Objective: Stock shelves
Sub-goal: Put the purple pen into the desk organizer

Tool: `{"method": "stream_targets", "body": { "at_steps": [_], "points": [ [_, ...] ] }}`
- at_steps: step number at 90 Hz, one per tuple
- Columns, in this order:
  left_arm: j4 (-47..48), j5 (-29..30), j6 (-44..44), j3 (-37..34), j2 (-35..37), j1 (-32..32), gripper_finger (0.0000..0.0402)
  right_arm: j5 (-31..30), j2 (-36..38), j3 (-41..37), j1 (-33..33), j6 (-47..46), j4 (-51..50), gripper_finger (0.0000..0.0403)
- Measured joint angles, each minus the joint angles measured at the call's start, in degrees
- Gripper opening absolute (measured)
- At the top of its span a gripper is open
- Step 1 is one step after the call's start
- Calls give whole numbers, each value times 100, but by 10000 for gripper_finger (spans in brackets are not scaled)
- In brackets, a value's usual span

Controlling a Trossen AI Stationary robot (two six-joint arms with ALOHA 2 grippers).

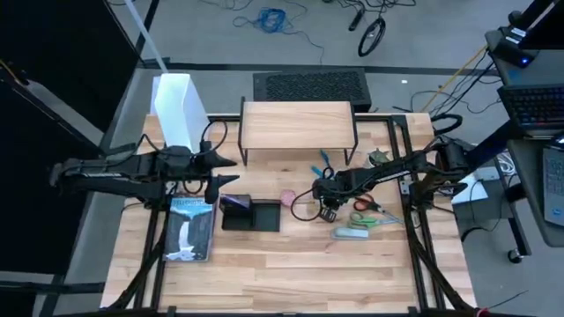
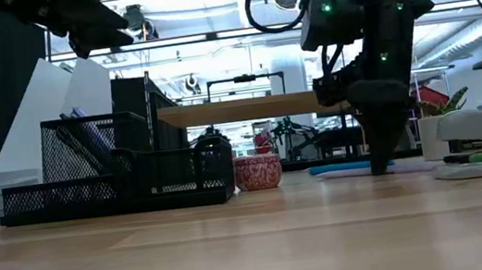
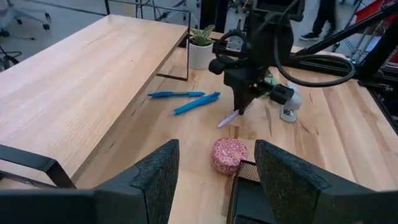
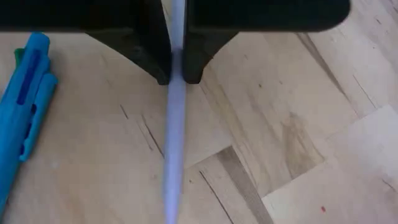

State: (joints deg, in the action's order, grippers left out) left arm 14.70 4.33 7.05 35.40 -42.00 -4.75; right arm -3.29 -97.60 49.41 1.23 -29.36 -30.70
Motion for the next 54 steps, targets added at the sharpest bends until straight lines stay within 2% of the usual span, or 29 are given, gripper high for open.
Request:
{"method": "stream_targets", "body": {
  "at_steps": [54],
  "points": [
    [-68,-2,-39,0,0,2,196,219,1346,-37,2,-258,-111,2]
  ]
}}
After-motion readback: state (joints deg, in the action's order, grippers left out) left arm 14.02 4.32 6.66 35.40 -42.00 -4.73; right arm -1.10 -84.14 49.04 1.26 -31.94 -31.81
